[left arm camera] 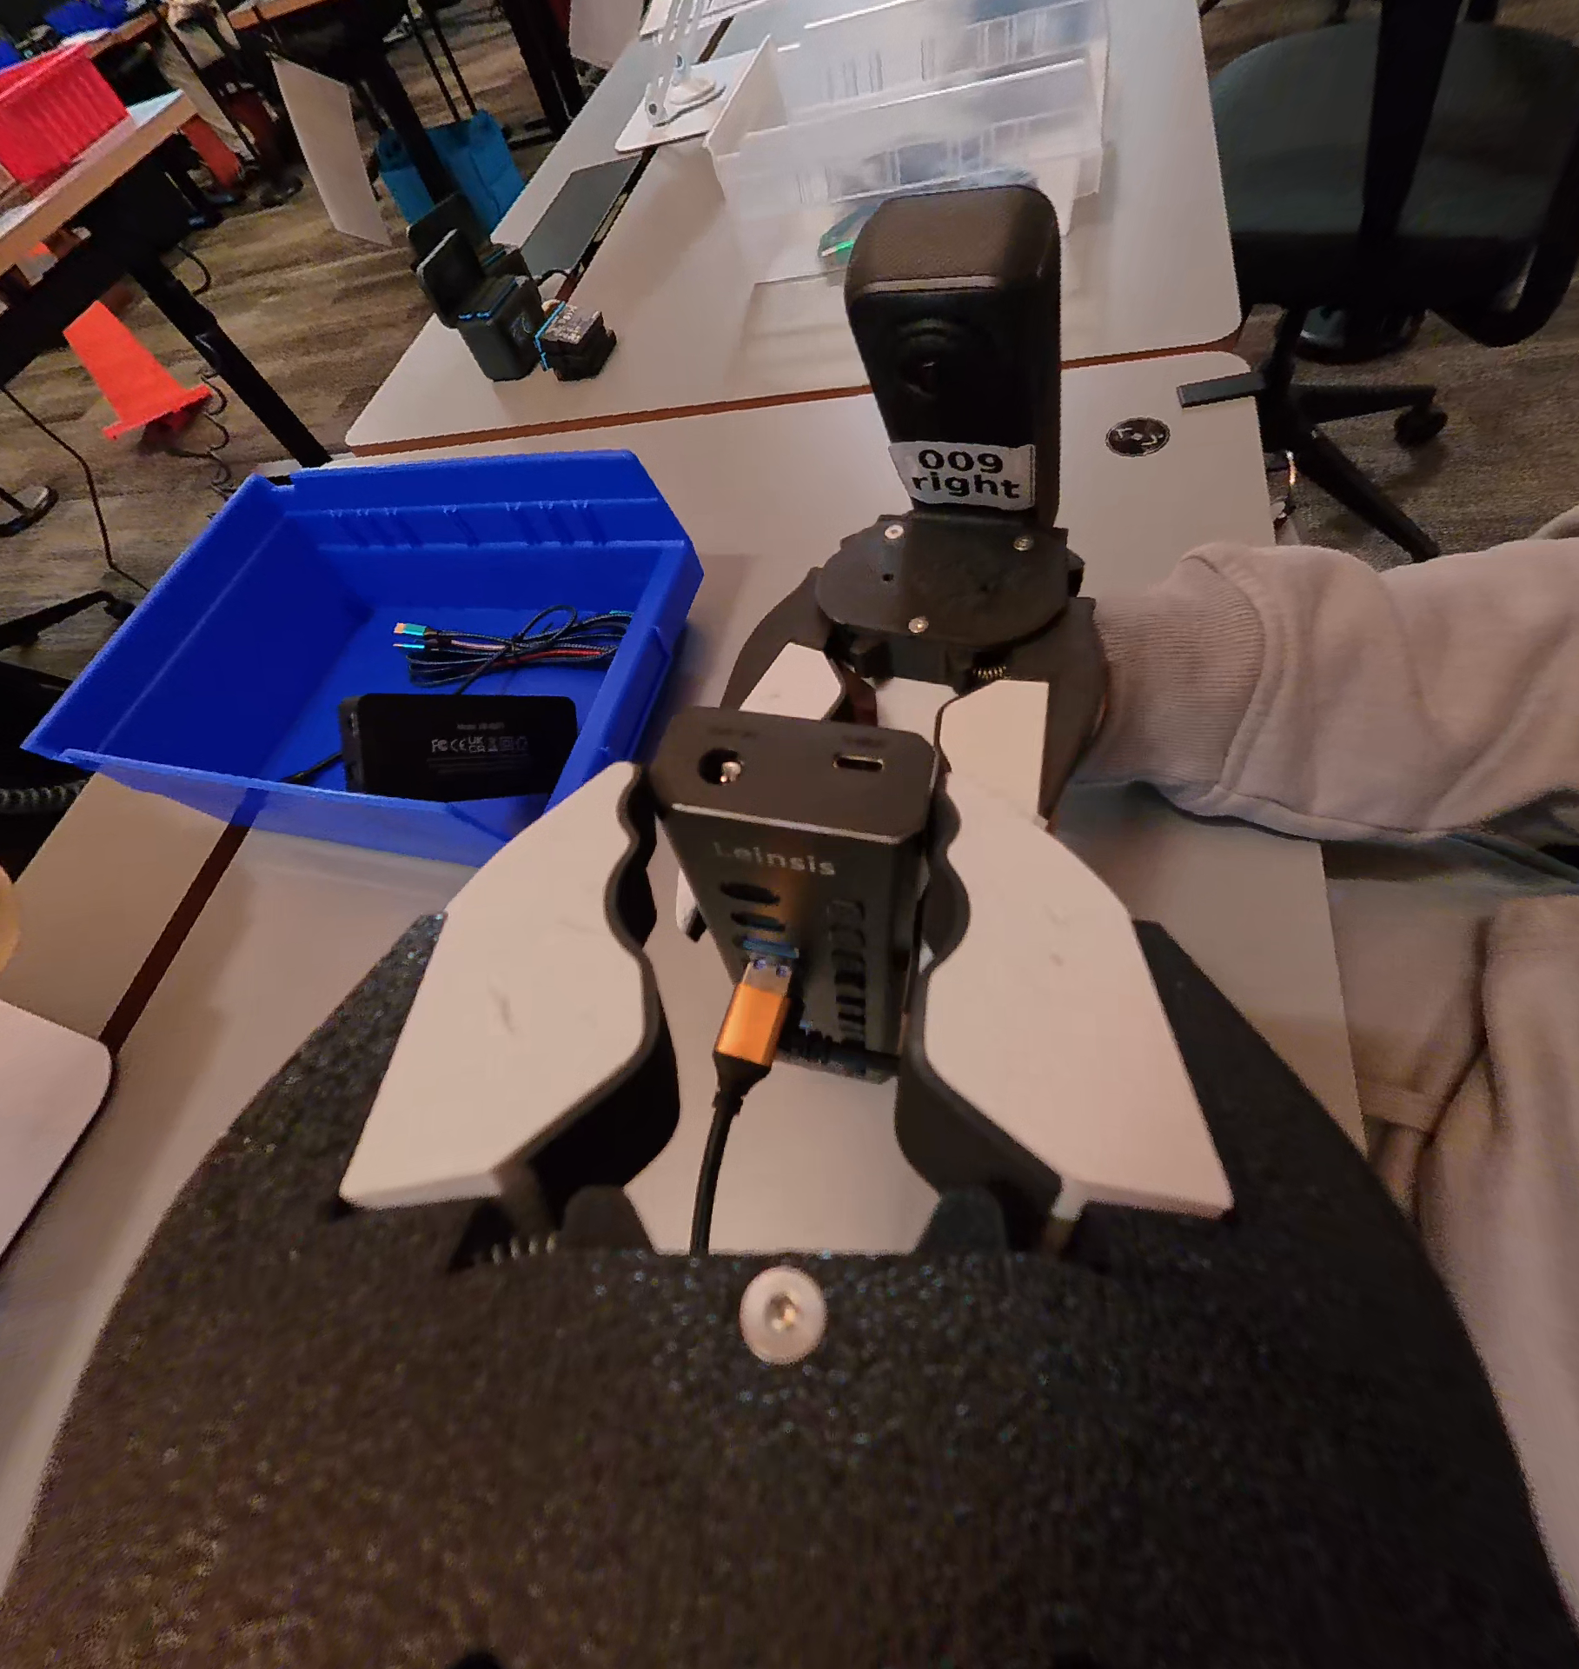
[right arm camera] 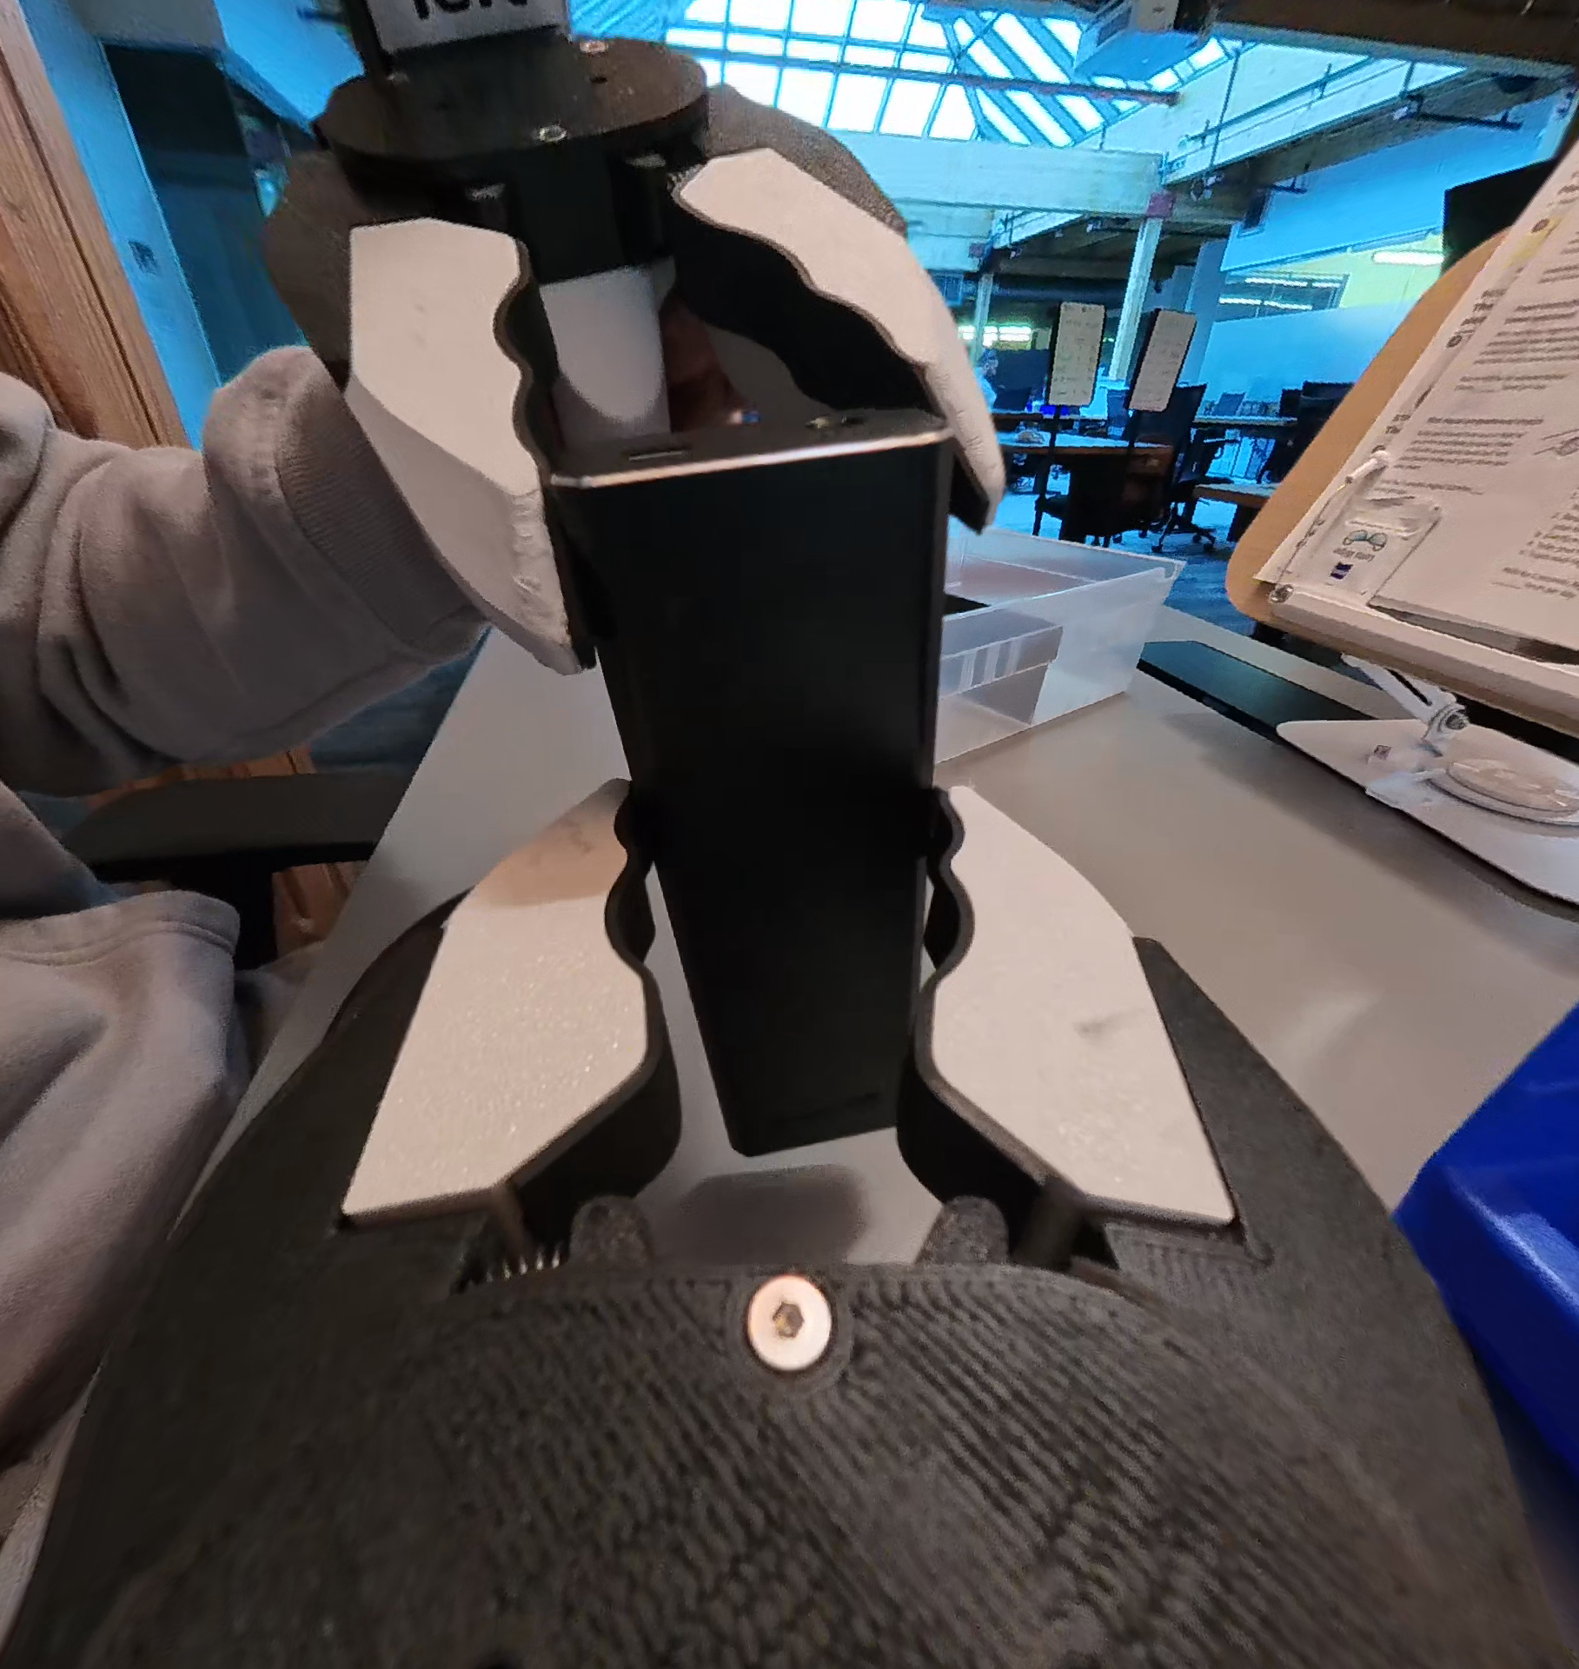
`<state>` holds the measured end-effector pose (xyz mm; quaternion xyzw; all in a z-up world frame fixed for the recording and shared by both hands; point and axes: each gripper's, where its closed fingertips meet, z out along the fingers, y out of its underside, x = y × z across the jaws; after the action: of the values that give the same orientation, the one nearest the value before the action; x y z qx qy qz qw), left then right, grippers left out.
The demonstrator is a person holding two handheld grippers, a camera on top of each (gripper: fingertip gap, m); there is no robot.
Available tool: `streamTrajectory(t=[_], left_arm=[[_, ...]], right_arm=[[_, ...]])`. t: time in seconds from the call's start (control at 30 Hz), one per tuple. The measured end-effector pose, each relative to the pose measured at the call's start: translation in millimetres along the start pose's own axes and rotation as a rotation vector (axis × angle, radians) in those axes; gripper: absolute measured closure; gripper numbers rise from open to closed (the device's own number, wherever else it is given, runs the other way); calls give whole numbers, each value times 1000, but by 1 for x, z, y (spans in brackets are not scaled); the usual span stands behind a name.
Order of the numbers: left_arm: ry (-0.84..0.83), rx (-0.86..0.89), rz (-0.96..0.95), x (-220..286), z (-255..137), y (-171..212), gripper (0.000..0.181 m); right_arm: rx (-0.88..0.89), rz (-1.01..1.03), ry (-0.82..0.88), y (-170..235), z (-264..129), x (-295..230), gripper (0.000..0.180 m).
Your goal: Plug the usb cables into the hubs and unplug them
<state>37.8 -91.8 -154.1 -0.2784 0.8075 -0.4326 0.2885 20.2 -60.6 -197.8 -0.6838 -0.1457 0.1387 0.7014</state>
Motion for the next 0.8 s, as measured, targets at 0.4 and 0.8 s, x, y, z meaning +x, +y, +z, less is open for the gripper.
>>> streamTrajectory(t=[0.4,0.8], left_arm=[[1,-3,-10,-1,-21,10,132],[44,-39,-165,-4,-19,54,171]], right_arm=[[56,1,-9,-9,-13,3,120],[104,29,-67,-15,-13,-4,120]])
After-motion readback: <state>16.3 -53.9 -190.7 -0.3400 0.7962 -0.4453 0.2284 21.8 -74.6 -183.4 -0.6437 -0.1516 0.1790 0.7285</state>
